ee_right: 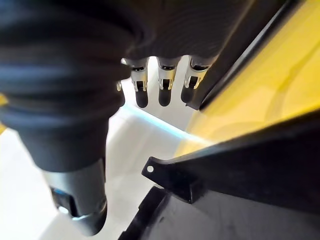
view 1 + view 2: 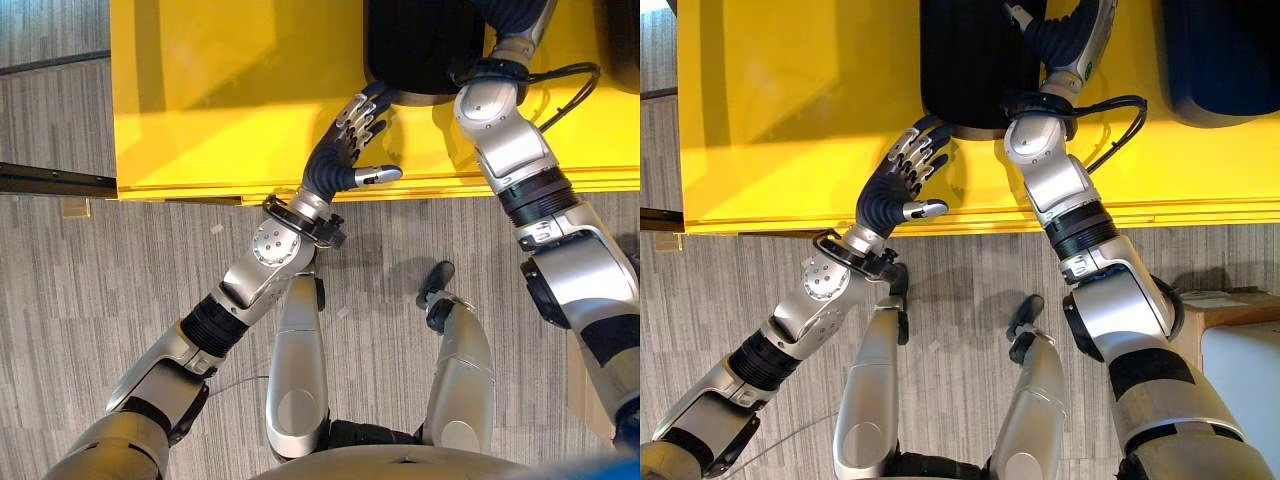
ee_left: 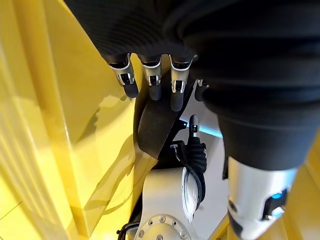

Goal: Move parts from the plastic box to the shelf.

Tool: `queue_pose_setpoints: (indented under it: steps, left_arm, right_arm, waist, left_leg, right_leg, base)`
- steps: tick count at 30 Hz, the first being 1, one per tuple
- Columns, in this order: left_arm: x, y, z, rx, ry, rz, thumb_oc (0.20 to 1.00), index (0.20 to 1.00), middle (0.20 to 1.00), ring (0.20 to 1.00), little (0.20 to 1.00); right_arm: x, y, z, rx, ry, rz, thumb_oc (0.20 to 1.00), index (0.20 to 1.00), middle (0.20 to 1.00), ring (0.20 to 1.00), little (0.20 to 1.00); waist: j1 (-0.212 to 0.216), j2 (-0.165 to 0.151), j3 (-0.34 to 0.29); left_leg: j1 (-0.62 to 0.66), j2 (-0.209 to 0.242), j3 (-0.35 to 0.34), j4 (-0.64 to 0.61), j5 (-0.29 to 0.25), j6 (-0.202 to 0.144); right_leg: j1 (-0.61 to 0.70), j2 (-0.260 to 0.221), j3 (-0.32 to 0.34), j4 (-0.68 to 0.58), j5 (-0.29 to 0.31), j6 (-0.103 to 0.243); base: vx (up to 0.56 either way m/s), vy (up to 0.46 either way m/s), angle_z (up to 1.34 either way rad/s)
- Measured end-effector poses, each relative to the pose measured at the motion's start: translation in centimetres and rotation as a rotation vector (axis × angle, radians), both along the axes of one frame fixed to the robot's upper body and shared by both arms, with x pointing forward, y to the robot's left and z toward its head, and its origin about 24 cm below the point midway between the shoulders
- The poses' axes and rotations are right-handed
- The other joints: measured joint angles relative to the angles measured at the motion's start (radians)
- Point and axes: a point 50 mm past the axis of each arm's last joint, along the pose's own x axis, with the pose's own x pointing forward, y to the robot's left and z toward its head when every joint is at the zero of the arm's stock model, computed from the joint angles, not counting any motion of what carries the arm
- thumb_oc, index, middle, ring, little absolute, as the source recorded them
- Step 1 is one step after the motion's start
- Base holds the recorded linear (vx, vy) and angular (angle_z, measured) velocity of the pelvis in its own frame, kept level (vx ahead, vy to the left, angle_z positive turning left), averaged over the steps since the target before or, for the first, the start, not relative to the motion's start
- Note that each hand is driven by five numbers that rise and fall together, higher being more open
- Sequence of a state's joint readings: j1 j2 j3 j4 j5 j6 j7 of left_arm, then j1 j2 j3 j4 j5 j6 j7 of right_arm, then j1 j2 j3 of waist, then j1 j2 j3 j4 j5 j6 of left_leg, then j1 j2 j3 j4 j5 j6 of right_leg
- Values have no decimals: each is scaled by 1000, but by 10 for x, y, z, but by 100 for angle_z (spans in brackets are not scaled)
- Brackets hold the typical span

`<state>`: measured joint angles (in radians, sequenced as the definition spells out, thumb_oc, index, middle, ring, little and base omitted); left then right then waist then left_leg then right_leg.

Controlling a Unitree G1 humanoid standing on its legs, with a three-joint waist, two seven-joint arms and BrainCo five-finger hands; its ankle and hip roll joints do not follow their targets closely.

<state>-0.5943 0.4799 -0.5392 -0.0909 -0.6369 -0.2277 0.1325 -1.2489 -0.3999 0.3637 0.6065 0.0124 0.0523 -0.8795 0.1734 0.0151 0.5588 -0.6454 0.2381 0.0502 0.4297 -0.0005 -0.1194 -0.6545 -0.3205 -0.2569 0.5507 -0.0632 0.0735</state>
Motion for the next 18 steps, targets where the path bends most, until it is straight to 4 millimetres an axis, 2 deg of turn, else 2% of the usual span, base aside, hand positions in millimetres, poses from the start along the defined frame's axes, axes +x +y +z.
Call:
queue_pose_setpoints:
  steps: [8, 18]
  left_arm:
    - [1, 4, 1, -20, 4, 29, 1000, 1000, 1000, 1000, 1000]
    - [2, 5, 2, -27, 7, 29, 1000, 1000, 1000, 1000, 1000]
  right_arm:
    - [-2, -9, 1, 26, -32, -61, 1000, 1000, 1000, 1000, 1000]
    - [-2, -10, 7, -119, -73, -144, 1000, 1000, 1000, 1000, 1000]
  waist:
    - [5, 4, 1]
    - [15, 6, 1]
  left_leg:
    - [14, 2, 1, -11, 5, -3]
    - [17, 2, -3, -10, 7, -3]
  right_leg:
    - [3, 1, 0, 14, -4, -5]
    - [3, 0, -1, 24, -8, -8]
  base:
    - [0, 0, 0]
    - [0, 0, 0]
